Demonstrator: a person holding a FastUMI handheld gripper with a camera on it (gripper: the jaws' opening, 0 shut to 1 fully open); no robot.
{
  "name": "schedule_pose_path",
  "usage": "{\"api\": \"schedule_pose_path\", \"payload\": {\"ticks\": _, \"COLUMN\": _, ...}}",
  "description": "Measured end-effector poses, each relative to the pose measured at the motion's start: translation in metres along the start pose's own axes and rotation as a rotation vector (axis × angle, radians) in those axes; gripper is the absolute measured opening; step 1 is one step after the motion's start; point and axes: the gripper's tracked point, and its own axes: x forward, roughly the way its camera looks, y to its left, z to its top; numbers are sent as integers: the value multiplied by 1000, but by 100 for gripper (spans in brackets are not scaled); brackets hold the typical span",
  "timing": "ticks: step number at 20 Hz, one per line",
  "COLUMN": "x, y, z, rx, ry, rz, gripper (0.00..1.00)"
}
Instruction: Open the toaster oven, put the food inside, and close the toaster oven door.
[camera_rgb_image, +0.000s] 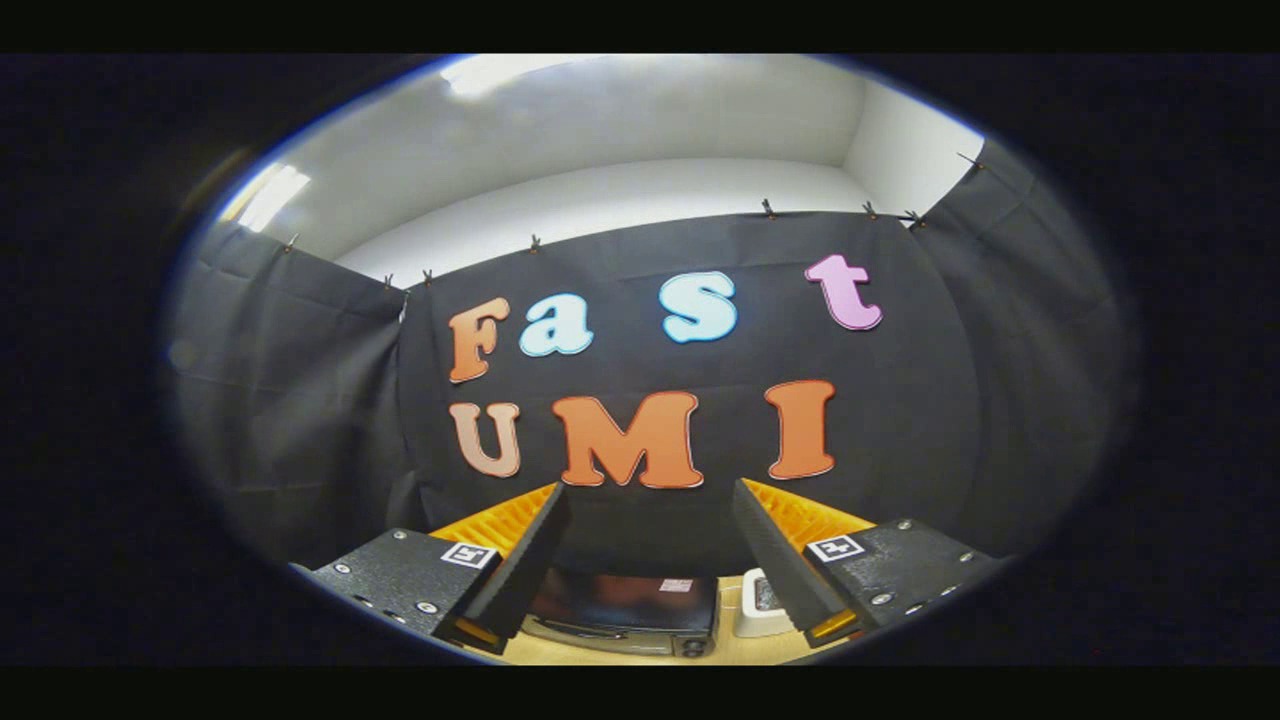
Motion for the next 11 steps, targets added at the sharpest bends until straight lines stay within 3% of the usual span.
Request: {"api": "schedule_pose_path", "payload": {"ticks": 11, "x": -10, "y": 4, "z": 23, "rx": -71, "ry": -82, "rz": 21, "gripper": 98}}
